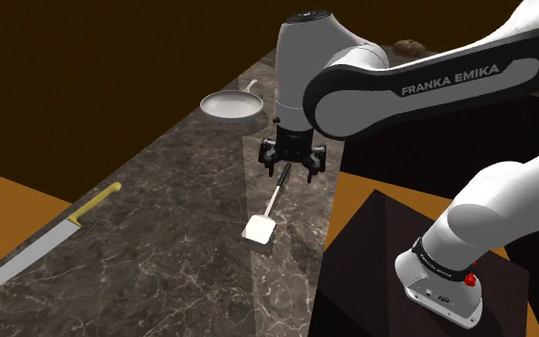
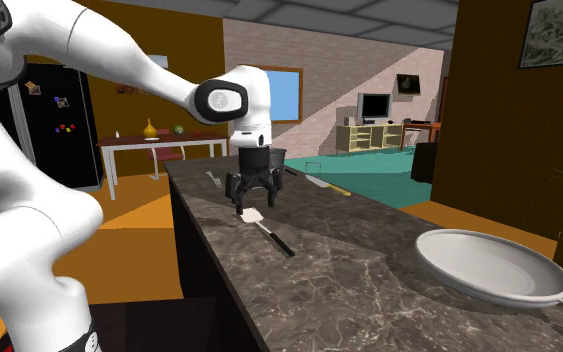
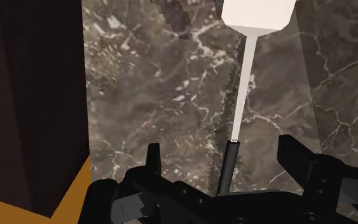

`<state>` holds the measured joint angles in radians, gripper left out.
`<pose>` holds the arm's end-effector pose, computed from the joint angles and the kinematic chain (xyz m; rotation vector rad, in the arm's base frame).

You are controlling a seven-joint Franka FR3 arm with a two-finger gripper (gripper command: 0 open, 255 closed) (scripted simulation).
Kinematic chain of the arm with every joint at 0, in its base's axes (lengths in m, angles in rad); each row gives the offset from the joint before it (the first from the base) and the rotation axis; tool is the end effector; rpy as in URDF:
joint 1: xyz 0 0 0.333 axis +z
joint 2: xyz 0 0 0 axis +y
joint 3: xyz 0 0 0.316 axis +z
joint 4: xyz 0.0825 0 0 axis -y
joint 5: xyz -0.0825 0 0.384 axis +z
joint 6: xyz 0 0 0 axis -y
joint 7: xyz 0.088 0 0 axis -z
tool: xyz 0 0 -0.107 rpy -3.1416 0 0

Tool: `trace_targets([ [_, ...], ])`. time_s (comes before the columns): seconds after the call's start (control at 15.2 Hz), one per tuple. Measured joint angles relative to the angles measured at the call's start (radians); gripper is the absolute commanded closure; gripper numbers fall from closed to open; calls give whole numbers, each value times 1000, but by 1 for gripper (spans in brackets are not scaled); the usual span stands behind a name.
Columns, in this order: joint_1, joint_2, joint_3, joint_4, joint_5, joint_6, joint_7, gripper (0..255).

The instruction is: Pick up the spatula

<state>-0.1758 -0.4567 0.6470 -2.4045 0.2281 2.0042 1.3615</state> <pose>0.3724 0.2156 0.4449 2.6806 -1.5393 0.0631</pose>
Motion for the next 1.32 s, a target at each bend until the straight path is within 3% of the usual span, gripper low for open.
trace_targets([
  [0.26, -60, 104, 91, 40, -35, 79, 182, 0],
  [0.66, -74, 156, 127, -4, -54, 171, 222, 0],
  [0.73, -76, 161, 130, -5, -57, 177, 225, 255],
  [1.32, -78, 167, 133, -6, -61, 183, 228, 255],
])
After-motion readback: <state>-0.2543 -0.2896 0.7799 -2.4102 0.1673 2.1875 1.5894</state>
